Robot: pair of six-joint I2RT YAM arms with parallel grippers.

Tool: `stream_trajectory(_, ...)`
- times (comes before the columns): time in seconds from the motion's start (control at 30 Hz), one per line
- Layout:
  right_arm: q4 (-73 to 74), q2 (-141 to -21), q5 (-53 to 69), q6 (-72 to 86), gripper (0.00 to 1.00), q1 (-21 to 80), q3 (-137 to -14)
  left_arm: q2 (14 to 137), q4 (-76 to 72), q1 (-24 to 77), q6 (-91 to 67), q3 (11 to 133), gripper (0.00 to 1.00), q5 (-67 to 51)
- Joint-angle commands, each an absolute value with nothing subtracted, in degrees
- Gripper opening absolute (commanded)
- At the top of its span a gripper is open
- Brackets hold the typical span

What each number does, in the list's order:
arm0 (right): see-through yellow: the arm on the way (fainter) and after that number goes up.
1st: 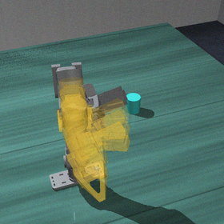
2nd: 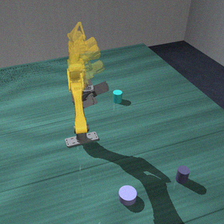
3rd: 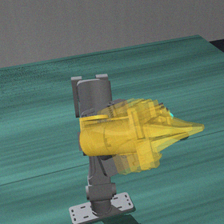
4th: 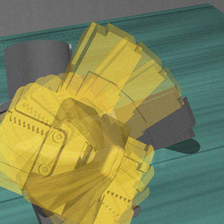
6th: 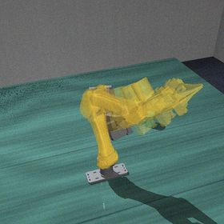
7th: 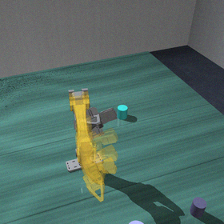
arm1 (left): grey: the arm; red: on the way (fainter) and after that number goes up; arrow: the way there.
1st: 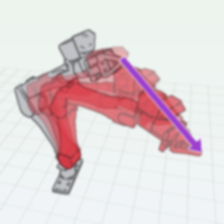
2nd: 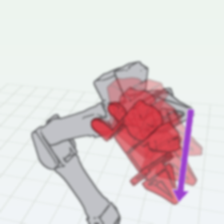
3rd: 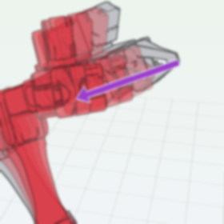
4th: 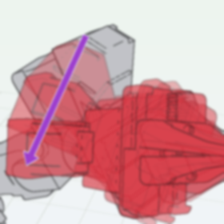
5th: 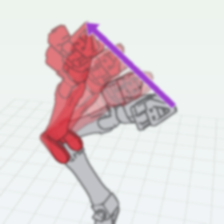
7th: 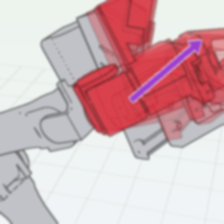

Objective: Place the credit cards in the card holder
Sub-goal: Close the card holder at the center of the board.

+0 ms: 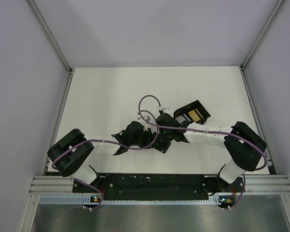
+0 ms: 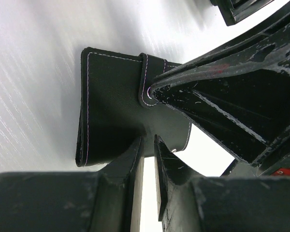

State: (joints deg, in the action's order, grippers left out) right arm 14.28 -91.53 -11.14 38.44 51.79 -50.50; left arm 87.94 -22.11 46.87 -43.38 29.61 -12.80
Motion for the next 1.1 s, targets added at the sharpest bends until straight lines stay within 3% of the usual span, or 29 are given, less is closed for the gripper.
stream_trajectory(0.0, 21.1, -96.1, -13.3, 36.7, 0.05, 53.8, -50.7, 88.7, -22.9, 46.9, -43.3, 30.7, 0.19, -12.5)
stream_trajectory(1.07, 25.8, -98.6, -22.5, 40.4, 0.04, 58.1, -48.2, 87.3, -21.9, 46.9, -43.9, 29.9, 0.17, -11.1)
